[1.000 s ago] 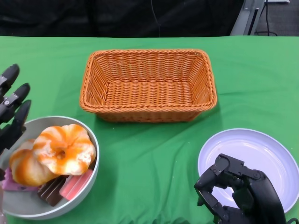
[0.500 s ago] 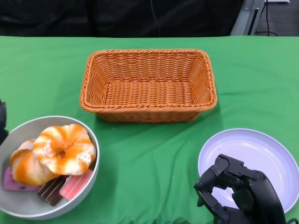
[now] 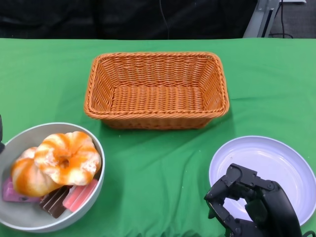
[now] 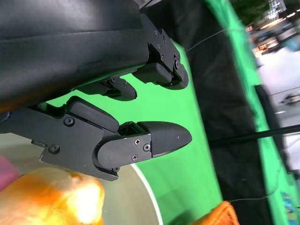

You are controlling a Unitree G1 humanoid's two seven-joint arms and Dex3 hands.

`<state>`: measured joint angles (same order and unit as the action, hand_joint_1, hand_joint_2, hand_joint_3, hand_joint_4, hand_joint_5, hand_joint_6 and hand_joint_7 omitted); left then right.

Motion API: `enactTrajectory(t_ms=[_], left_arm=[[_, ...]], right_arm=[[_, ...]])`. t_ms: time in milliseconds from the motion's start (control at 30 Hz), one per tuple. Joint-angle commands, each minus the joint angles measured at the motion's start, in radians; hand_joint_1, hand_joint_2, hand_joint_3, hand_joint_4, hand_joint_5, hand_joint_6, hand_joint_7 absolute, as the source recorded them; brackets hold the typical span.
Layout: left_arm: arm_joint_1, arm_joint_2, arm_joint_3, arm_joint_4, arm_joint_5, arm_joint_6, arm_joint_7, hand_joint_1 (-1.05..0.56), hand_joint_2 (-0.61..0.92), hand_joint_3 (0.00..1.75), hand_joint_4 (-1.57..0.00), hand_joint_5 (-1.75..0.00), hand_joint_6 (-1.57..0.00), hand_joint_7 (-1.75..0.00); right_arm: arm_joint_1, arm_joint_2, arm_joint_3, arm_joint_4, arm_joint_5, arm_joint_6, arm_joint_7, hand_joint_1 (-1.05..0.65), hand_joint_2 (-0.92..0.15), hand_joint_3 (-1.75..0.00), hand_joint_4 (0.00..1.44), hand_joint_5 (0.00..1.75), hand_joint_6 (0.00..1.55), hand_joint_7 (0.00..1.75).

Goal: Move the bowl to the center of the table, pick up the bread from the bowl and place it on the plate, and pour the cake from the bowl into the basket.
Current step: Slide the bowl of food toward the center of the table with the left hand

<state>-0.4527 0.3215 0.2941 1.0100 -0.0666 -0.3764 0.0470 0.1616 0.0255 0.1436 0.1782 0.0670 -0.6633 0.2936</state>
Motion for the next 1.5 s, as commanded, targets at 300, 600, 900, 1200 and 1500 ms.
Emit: enactTrajectory(t_ms=[300, 600, 900, 1200, 1500], left_arm=[[-0.042, -0.001, -0.001, 0.036, -0.010, 0.161, 0.021, -0.72, 0.92, 0.68, -0.56, -0.02, -0.48, -0.01], [-0.020, -0.025, -0.001, -0.058, -0.049, 0.286, -0.010, -0.69, 0.92, 0.68, -0.55, -0.01, -0.46, 0.00], [0.049, -0.057, -0.001, -0.247, -0.115, 0.452, -0.082, -0.69, 0.92, 0.69, -0.50, 0.00, -0.42, -0.01], [0.159, -0.131, 0.007, -0.531, -0.193, 0.606, -0.096, -0.70, 0.92, 0.64, -0.40, 0.00, -0.40, 0.00], [0.247, -0.202, -0.002, -0.768, -0.224, 0.735, -0.070, -0.71, 0.92, 0.66, -0.31, 0.00, -0.36, 0.00]], right_arm=[[-0.007, 0.004, 0.002, 0.004, 0.026, -0.005, 0.004, -0.14, -0.61, -0.76, 0.76, 1.53, 0.72, 1.22], [-0.005, -0.002, 0.000, -0.001, 0.011, -0.006, -0.002, -0.15, -0.61, -0.77, 0.76, 1.53, 0.72, 1.21], [-0.005, 0.001, 0.001, 0.007, 0.017, -0.009, 0.002, -0.16, -0.62, -0.76, 0.76, 1.54, 0.72, 1.20], [-0.007, 0.003, 0.001, 0.010, 0.016, -0.012, 0.001, -0.16, -0.61, -0.76, 0.77, 1.53, 0.73, 1.20], [-0.005, -0.001, 0.001, 0.006, 0.014, -0.010, -0.001, -0.16, -0.61, -0.76, 0.77, 1.52, 0.72, 1.21]])
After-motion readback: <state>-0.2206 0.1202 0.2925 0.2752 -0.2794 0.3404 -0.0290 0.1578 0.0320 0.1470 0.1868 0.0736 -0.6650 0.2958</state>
